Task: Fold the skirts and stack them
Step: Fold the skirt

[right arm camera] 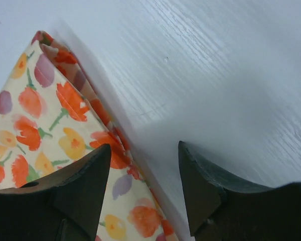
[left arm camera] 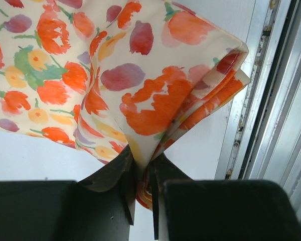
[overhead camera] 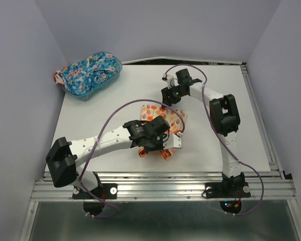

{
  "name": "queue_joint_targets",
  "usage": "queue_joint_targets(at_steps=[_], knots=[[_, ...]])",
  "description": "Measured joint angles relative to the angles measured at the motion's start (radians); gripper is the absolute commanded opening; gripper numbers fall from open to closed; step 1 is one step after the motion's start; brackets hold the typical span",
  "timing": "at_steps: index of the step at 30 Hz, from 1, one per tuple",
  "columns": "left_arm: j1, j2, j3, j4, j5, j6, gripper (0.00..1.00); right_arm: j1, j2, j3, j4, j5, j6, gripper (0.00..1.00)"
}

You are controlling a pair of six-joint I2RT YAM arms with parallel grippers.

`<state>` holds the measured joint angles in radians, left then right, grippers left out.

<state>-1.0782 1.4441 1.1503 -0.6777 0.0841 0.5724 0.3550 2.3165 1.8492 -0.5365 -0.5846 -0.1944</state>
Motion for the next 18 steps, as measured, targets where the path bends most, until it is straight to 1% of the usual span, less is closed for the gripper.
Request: queue_joint_targets(at_steps=[1, 3, 4, 7, 8, 12, 16, 18], knots=[[0.000, 0.000, 0.007, -0.006, 0.001, 0.002, 0.10, 0.000, 0.000, 0.002, -0.006, -0.004, -0.013, 0.49], [0.000, 0.000, 0.024, -0.014, 0.002, 0.008, 0.12, 0.000, 0.000, -0.003, -0.021, -0.019, -0.033, 0.42], [0.000, 0.000, 0.035, -0.021, 0.002, 0.011, 0.12, 0.000, -0.002, -0.018, -0.021, -0.037, -0.042, 0.35], [0.000, 0.005, 0.076, -0.039, 0.001, 0.027, 0.12, -0.002, -0.024, -0.089, -0.011, -0.084, -0.052, 0.25], [0.000, 0.010, 0.093, -0.042, 0.002, 0.032, 0.12, -0.001, -0.035, -0.119, -0.012, -0.105, -0.053, 0.23], [0.003, 0.056, 0.168, -0.059, -0.001, 0.060, 0.12, 0.015, -0.073, -0.210, -0.014, -0.170, -0.058, 0.20], [0.027, 0.122, 0.237, -0.075, 0.001, 0.099, 0.13, 0.034, -0.094, -0.262, -0.016, -0.216, -0.060, 0.20], [0.042, 0.149, 0.257, -0.079, 0.001, 0.117, 0.15, 0.045, -0.106, -0.290, -0.017, -0.238, -0.060, 0.20]])
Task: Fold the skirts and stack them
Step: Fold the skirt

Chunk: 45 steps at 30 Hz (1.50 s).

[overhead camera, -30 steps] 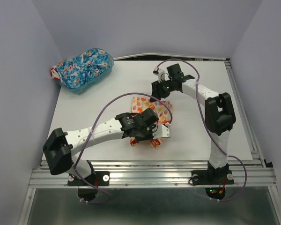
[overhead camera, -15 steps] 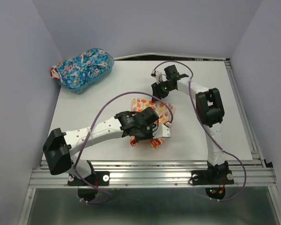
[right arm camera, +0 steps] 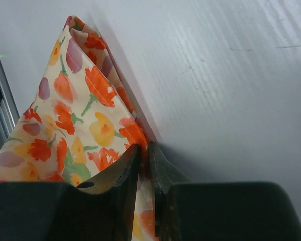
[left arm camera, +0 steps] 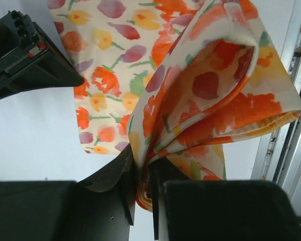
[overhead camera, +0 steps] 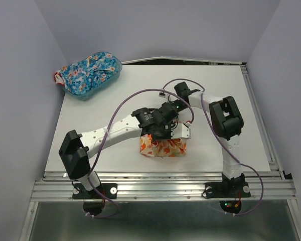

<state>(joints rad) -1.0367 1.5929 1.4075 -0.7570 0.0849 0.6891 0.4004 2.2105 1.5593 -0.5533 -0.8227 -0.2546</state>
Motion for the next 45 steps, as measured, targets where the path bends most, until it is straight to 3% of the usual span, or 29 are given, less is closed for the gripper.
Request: queue_joint_targets(at_steps=[9, 16, 23, 24, 26, 33, 39, 45], knots=[[0.089, 0.114, 0.048, 0.002, 0.019, 0.083, 0.21, 0.019, -0.028, -0.046, -0.006, -0.048, 0.000, 0.20], [0.143, 0.201, 0.077, 0.039, 0.017, 0.140, 0.41, 0.020, -0.031, -0.052, -0.010, -0.060, 0.000, 0.21], [0.182, 0.216, 0.106, 0.121, -0.018, 0.159, 0.48, 0.020, -0.031, -0.053, -0.016, -0.062, 0.000, 0.22], [0.184, 0.214, 0.110, 0.138, -0.024, 0.159, 0.58, 0.020, -0.031, -0.053, -0.016, -0.062, 0.000, 0.23], [0.189, 0.204, 0.111, 0.154, -0.040, 0.154, 0.60, 0.020, -0.031, -0.053, -0.016, -0.062, 0.000, 0.24], [0.211, 0.023, 0.041, 0.214, -0.064, 0.026, 0.62, 0.018, -0.031, -0.032, -0.034, -0.033, 0.027, 0.34], [0.249, -0.188, -0.159, 0.272, -0.036, -0.203, 0.69, -0.010, -0.031, 0.052, -0.046, 0.045, 0.068, 0.49], [0.382, -0.183, -0.279, 0.308, 0.088, -0.386, 0.69, -0.057, -0.084, 0.103, -0.051, 0.126, 0.093, 0.52]])
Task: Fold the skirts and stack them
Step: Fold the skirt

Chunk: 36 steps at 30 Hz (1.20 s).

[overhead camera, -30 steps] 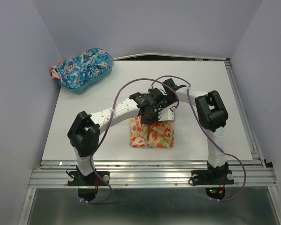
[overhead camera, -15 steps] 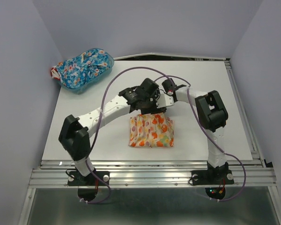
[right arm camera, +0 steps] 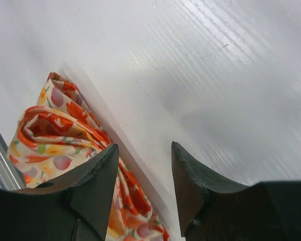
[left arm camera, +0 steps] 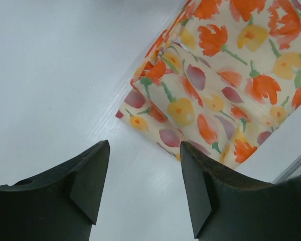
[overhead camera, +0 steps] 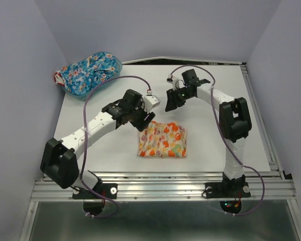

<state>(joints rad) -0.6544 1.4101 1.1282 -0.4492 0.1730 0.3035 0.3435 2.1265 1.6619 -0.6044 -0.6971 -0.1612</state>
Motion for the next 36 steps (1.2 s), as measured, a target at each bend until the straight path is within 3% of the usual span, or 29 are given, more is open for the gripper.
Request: queue_joint_targets(at_steps=[5, 11, 15, 21, 22, 25, 27, 30, 34, 35, 36], knots=[[0.122, 0.056, -0.029, 0.041, 0.145, -0.122, 0.70, -0.024, -0.165, -0.023, -0.038, 0.006, 0.005, 0.52], [0.139, 0.094, -0.080, 0.117, 0.292, -0.209, 0.70, -0.021, -0.417, -0.211, -0.038, -0.142, 0.091, 0.52], [0.139, 0.115, -0.105, 0.182, 0.370, -0.272, 0.66, -0.006, -0.471, -0.360, 0.008, -0.245, 0.182, 0.52], [0.145, 0.217, -0.104, 0.242, 0.401, -0.322, 0.37, 0.028, -0.426, -0.544, 0.031, -0.278, 0.217, 0.51], [0.148, 0.250, -0.098, 0.243, 0.400, -0.324, 0.26, 0.029, -0.415, -0.553, 0.030, -0.275, 0.217, 0.51], [0.156, 0.311, -0.087, 0.239, 0.387, -0.325, 0.07, 0.030, -0.368, -0.567, 0.036, -0.232, 0.206, 0.51], [0.167, 0.339, -0.079, 0.236, 0.367, -0.325, 0.04, 0.030, -0.352, -0.567, 0.043, -0.200, 0.201, 0.51], [0.179, 0.343, -0.079, 0.236, 0.344, -0.323, 0.07, 0.030, -0.335, -0.567, 0.052, -0.122, 0.188, 0.52], [0.186, 0.346, -0.065, 0.236, 0.321, -0.323, 0.48, 0.030, -0.310, -0.566, 0.068, 0.008, 0.163, 0.51], [0.187, 0.347, -0.058, 0.234, 0.319, -0.321, 0.53, 0.030, -0.304, -0.565, 0.070, 0.035, 0.160, 0.51], [0.189, 0.347, -0.045, 0.231, 0.319, -0.314, 0.64, 0.030, -0.301, -0.563, 0.071, 0.064, 0.154, 0.51]])
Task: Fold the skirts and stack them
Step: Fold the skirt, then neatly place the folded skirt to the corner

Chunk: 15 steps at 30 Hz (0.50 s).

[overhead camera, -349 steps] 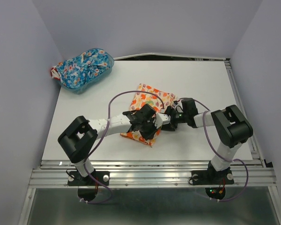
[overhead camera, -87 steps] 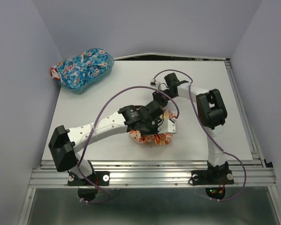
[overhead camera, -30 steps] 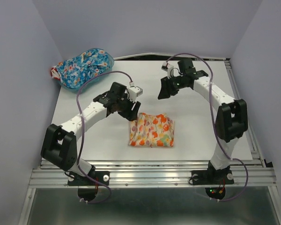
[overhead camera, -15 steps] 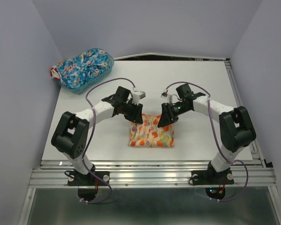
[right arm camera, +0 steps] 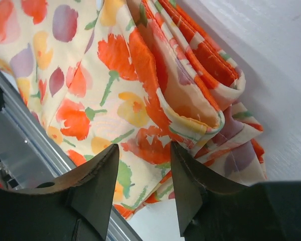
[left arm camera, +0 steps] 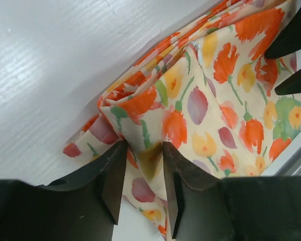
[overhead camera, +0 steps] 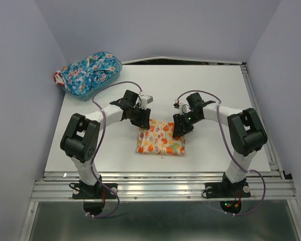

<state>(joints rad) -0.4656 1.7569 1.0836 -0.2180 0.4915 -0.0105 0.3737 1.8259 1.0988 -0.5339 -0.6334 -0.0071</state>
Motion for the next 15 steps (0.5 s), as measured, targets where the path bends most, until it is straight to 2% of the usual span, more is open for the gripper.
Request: queue_joint_targets(at_steps=[3, 5, 6, 9, 11, 15], knots=[[0.001, -0.015, 0.034, -0.011, -0.011, 0.031, 0.78, 0.002, -0.001, 0.025, -0.004, 0.084, -0.011, 0.51], [0.001, -0.061, 0.054, -0.029, -0.040, 0.048, 0.97, 0.004, -0.005, 0.049, -0.003, 0.152, -0.024, 0.52], [0.002, -0.090, 0.064, -0.040, -0.060, 0.065, 0.98, 0.004, -0.009, 0.060, -0.003, 0.188, -0.031, 0.54], [0.003, -0.225, 0.113, -0.067, -0.136, 0.095, 0.99, 0.001, -0.029, 0.090, -0.006, 0.322, -0.055, 0.69], [0.003, -0.335, 0.146, -0.066, -0.201, 0.120, 0.99, 0.000, -0.047, 0.097, -0.010, 0.385, -0.061, 0.75], [0.003, -0.522, 0.157, -0.061, -0.305, 0.156, 0.99, -0.001, -0.143, 0.109, -0.043, 0.469, -0.063, 0.76]])
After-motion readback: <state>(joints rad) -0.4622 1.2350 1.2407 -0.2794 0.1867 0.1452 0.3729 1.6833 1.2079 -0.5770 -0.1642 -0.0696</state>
